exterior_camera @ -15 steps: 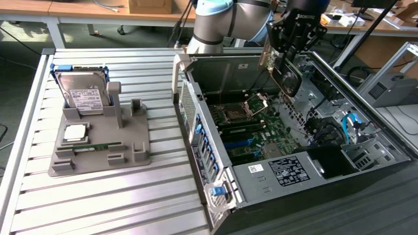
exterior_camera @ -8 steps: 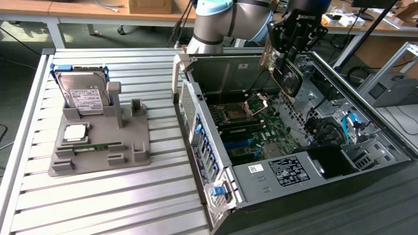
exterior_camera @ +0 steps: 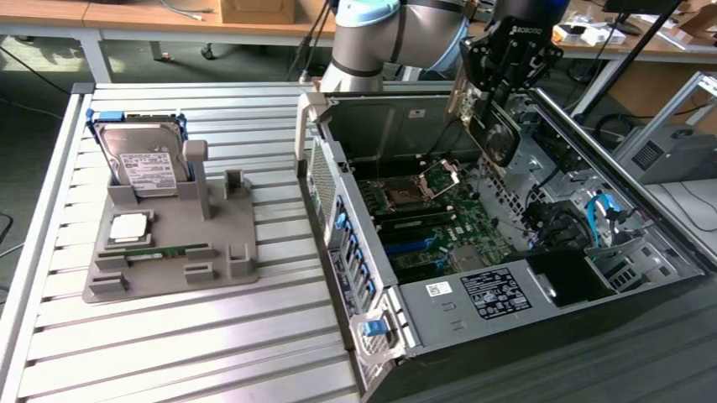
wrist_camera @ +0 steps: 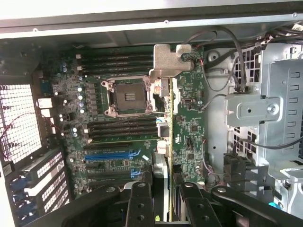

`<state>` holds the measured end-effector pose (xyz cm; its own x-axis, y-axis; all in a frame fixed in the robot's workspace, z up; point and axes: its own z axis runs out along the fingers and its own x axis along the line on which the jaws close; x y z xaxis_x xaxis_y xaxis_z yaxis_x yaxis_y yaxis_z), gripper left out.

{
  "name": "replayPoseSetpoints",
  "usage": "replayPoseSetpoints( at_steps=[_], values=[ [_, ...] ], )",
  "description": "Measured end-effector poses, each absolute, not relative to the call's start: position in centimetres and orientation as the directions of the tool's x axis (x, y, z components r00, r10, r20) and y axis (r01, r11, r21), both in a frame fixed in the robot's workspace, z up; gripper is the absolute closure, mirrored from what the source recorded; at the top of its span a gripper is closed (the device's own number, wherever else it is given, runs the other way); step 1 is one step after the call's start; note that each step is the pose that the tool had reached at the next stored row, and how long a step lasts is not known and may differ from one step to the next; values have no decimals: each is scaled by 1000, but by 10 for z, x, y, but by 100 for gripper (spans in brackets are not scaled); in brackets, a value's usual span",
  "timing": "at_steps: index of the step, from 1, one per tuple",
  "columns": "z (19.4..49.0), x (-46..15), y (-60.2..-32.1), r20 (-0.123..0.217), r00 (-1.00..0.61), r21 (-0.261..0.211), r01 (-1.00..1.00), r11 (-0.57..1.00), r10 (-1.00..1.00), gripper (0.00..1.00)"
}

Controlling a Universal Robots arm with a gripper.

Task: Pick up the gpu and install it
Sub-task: 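Pick up the gpu and move the gpu toward the slot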

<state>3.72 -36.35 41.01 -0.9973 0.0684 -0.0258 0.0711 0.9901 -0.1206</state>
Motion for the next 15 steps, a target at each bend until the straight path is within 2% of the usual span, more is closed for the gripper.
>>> replayPoseSetpoints(
  at_steps=[15],
  values=[
    [403, 38, -363, -26, -997, -121, 71, 990, 68, 73]
  ],
)
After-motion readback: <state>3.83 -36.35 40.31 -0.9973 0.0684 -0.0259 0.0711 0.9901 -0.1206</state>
